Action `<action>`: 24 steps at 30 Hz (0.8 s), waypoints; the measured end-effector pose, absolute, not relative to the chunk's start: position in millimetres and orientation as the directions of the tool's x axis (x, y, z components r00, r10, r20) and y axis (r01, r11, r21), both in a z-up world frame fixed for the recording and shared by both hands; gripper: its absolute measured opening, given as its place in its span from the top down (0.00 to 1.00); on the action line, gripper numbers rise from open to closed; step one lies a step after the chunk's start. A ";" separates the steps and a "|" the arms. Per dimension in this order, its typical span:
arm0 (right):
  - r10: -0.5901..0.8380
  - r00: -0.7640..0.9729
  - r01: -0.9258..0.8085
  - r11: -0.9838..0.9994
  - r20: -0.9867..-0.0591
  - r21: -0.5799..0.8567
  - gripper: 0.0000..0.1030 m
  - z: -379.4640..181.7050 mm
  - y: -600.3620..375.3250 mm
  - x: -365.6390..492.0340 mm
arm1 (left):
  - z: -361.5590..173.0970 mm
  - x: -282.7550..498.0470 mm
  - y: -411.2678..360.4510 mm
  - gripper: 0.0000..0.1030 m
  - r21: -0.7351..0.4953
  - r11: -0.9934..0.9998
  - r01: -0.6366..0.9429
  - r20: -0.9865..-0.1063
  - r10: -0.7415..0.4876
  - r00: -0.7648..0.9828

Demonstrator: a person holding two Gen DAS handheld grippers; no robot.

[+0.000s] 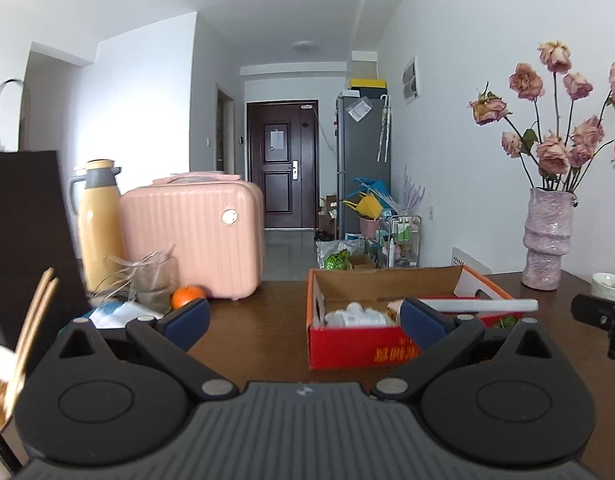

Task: Organize rigid objects

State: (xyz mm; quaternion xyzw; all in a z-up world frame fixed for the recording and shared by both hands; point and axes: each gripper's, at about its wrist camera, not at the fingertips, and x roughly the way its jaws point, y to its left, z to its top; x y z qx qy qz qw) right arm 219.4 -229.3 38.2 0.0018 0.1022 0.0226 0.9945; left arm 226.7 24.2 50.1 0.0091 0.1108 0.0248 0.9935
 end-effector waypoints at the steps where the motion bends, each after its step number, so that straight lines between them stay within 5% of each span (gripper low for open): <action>1: 0.045 0.979 -0.045 0.999 -0.200 0.003 0.00 36.8 -229.9 206.3 | 47.8 214.7 26.0 0.00 0.023 0.999 -0.047 -0.222 0.051 0.974; 24: 0.060 0.975 -0.055 0.998 -0.212 0.030 0.00 1.9 -224.0 47.5 | 12.6 51.1 43.6 0.00 -0.003 0.996 -0.089 -0.215 0.086 0.973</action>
